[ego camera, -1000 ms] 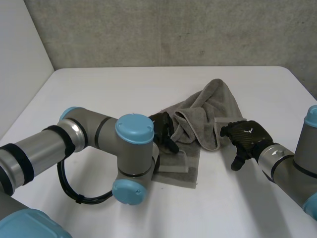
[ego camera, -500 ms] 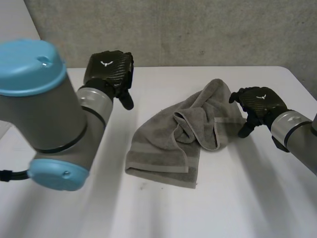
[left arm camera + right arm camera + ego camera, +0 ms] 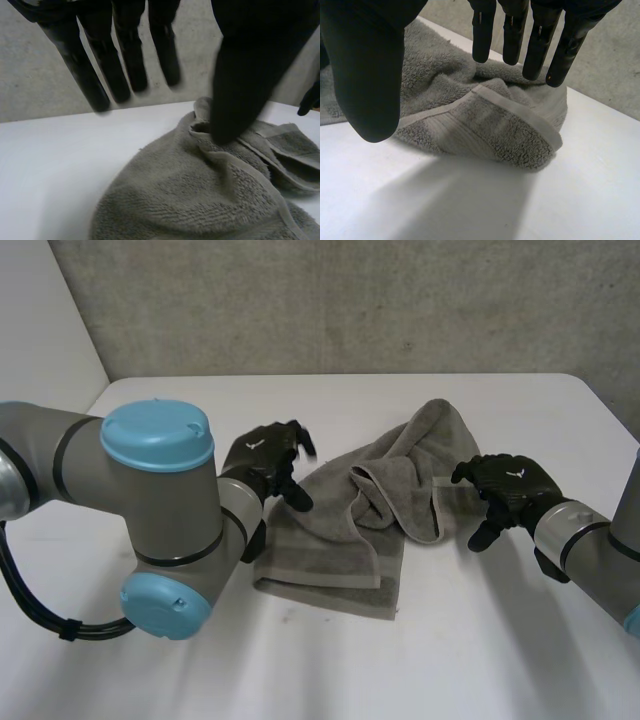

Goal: Fold the towel.

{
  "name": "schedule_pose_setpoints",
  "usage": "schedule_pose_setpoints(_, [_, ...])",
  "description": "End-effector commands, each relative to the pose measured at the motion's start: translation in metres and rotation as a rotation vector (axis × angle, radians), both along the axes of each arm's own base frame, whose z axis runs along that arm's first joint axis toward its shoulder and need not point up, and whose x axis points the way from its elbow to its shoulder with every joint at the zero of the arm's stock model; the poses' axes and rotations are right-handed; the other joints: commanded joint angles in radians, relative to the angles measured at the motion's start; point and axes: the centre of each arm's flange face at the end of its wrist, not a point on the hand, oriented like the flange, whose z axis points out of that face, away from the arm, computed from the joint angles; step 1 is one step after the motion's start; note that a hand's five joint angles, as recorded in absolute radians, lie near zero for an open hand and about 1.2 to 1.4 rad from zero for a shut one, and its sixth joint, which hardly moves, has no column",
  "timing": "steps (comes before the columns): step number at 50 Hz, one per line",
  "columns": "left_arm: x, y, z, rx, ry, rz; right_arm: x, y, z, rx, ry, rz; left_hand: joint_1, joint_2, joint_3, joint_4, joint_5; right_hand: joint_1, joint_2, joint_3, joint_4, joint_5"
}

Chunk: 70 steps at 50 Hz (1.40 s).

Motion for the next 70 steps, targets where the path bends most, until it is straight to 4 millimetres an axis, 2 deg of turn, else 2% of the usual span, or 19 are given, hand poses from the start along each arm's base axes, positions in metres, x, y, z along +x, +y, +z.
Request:
schedule_pose_setpoints(1, [-0.005, -0.003, -0.011, -0.002, 0.005, -0.017, 0.001, 0.003, -0.008, 0.007, 0.042, 0.015, 0.829, 0.812, 0.812, 0.834, 0.837, 0.014, -0.042, -0.021, -0.011, -0.004])
schedule_pose_setpoints(2, [-0.007, -0.005, -0.014, -0.007, 0.018, -0.017, 0.001, 0.003, -0.008, 0.007, 0.042, 0.015, 0.719, 0.701, 0.701, 0.724, 0.727, 0.014, -0.042, -0.021, -0.011, -0.004])
schedule_pose_setpoints(3, [-0.011, -0.004, -0.017, -0.016, 0.028, -0.023, 0.002, 0.004, -0.01, 0.005, 0.051, 0.022, 0.476, 0.459, 0.459, 0.481, 0.485, 0.014, -0.042, -0.021, -0.011, -0.004])
schedule_pose_setpoints(4, [-0.011, -0.004, -0.017, -0.016, 0.028, -0.023, 0.002, 0.004, -0.01, 0.005, 0.051, 0.022, 0.474, 0.457, 0.456, 0.479, 0.482, 0.014, -0.042, -0.021, -0.011, -0.004])
schedule_pose_setpoints(5, [-0.016, -0.002, -0.019, -0.025, 0.032, -0.033, 0.002, 0.004, -0.01, 0.003, 0.058, 0.023, 0.282, 0.265, 0.265, 0.287, 0.29, 0.014, -0.042, -0.021, -0.011, -0.004])
schedule_pose_setpoints(14, [-0.046, 0.007, -0.045, -0.022, 0.027, -0.073, 0.002, 0.004, -0.014, 0.007, 0.064, 0.025, 0.274, 0.257, 0.257, 0.279, 0.282, 0.014, -0.042, -0.021, -0.011, -0.004])
schedule_pose_setpoints(22, [-0.06, 0.002, -0.06, -0.035, 0.024, -0.042, 0.003, 0.005, -0.016, 0.011, 0.065, 0.027, 0.277, 0.26, 0.26, 0.282, 0.285, 0.014, -0.042, -0.021, -0.011, -0.004])
schedule_pose_setpoints(30, [-0.061, -0.003, -0.072, -0.034, 0.006, -0.005, 0.003, 0.005, -0.018, 0.018, 0.067, 0.029, 0.286, 0.269, 0.268, 0.291, 0.294, 0.014, -0.042, -0.021, -0.011, -0.004])
schedule_pose_setpoints(41, [-0.059, -0.002, -0.077, -0.028, -0.011, 0.009, 0.003, 0.005, -0.02, 0.016, 0.081, 0.036, 0.289, 0.272, 0.271, 0.294, 0.297, 0.014, -0.042, -0.021, -0.011, -0.004])
schedule_pose_setpoints(46, [-0.065, 0.013, -0.077, -0.023, -0.015, -0.022, 0.003, 0.006, -0.021, 0.013, 0.09, 0.037, 0.283, 0.266, 0.266, 0.288, 0.291, 0.014, -0.042, -0.021, -0.011, -0.004])
schedule_pose_setpoints(51, [-0.066, 0.017, -0.077, -0.021, -0.017, -0.028, 0.003, 0.006, -0.021, 0.015, 0.09, 0.038, 0.271, 0.254, 0.254, 0.276, 0.28, 0.014, -0.042, -0.021, -0.011, -0.004])
schedule_pose_setpoints(70, [-0.065, 0.007, -0.095, -0.051, -0.075, -0.009, 0.003, 0.007, -0.021, 0.015, 0.089, 0.04, 0.206, 0.189, 0.189, 0.212, 0.215, 0.017, -0.039, -0.018, -0.008, -0.001])
